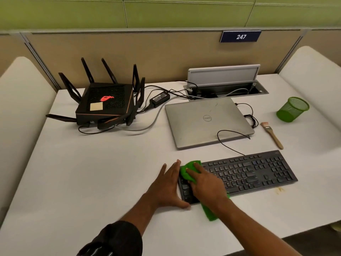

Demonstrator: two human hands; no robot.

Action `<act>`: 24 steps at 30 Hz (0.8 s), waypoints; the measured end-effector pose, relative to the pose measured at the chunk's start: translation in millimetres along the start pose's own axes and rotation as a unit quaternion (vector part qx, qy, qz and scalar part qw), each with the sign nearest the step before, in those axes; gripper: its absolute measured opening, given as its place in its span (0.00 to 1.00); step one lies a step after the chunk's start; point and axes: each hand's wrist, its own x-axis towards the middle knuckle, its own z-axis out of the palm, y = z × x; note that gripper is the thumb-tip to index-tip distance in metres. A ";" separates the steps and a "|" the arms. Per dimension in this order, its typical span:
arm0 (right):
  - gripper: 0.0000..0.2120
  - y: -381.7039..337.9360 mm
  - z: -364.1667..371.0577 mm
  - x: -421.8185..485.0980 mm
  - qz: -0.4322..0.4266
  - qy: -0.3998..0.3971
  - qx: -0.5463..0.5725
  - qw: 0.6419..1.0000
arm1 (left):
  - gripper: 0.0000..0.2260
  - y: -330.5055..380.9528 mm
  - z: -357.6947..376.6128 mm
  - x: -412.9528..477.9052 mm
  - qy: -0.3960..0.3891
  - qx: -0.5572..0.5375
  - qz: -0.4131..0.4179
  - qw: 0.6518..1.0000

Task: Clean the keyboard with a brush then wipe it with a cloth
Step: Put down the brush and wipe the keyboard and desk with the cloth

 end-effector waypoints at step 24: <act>0.29 12.1 -6.8 -17.0 -0.156 -0.086 -0.092 0.980 | 0.64 -3.3 1.8 0.0 0.013 0.011 -0.005 1.000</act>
